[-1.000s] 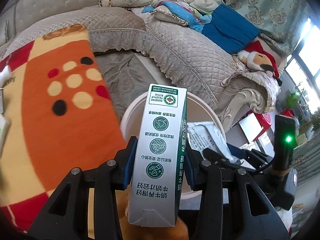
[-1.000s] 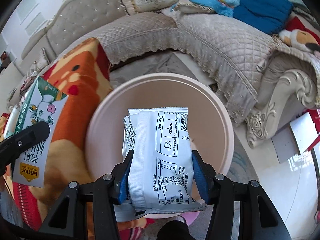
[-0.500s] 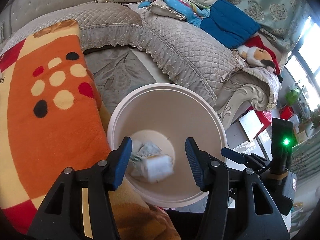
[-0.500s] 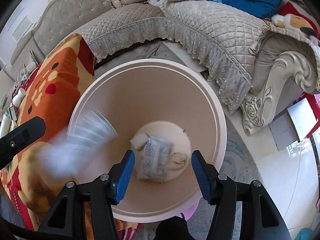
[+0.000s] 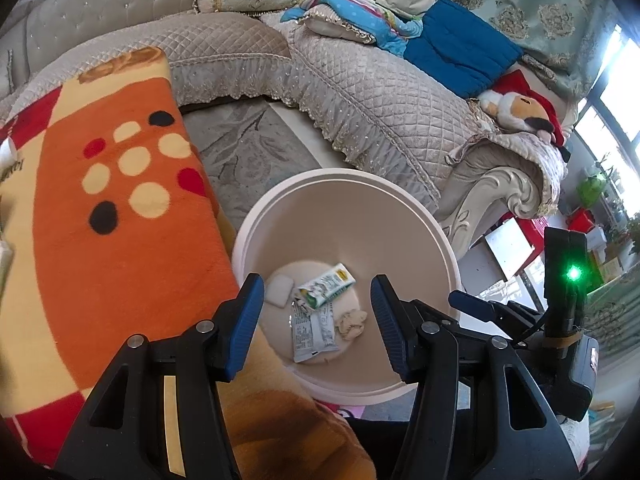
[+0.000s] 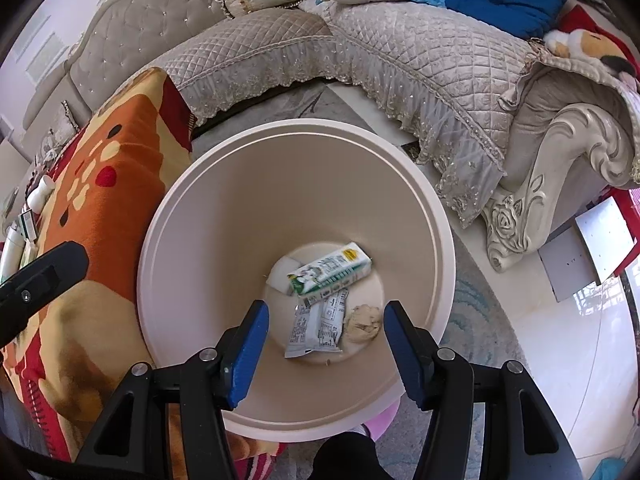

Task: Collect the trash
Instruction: 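Carry the carton and wrapper to the white bin and release both, then move both open grippers back over the trash on the blanket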

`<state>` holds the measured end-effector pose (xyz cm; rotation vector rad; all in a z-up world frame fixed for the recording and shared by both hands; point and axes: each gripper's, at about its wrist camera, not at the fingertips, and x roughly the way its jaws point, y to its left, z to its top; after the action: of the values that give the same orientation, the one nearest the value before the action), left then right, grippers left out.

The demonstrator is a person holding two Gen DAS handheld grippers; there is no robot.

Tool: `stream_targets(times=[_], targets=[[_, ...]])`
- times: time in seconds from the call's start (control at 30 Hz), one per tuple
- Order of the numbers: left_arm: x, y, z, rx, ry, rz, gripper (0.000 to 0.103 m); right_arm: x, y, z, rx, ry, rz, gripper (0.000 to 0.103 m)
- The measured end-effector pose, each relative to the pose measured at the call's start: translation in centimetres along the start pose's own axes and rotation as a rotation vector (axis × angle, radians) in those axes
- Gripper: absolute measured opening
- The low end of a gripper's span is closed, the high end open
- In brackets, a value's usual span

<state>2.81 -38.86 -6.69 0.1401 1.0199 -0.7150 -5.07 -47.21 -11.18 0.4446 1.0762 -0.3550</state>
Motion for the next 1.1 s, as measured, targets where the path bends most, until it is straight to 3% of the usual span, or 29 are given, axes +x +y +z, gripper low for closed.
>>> stream_targets(times=[0.63,1.1], targets=[[-3.8,3.7,-2.1,-0.049,-0.049,0.058,0.054,-2.8,4.4,-0.4,-0.074,-0.055,0.016,0.059],[-8.5,9.5,-5.1,-0.115,-0.113,0.156,0.054,-4.8,11.9,-1.0,-0.188,-0.09,0.071,0.06]])
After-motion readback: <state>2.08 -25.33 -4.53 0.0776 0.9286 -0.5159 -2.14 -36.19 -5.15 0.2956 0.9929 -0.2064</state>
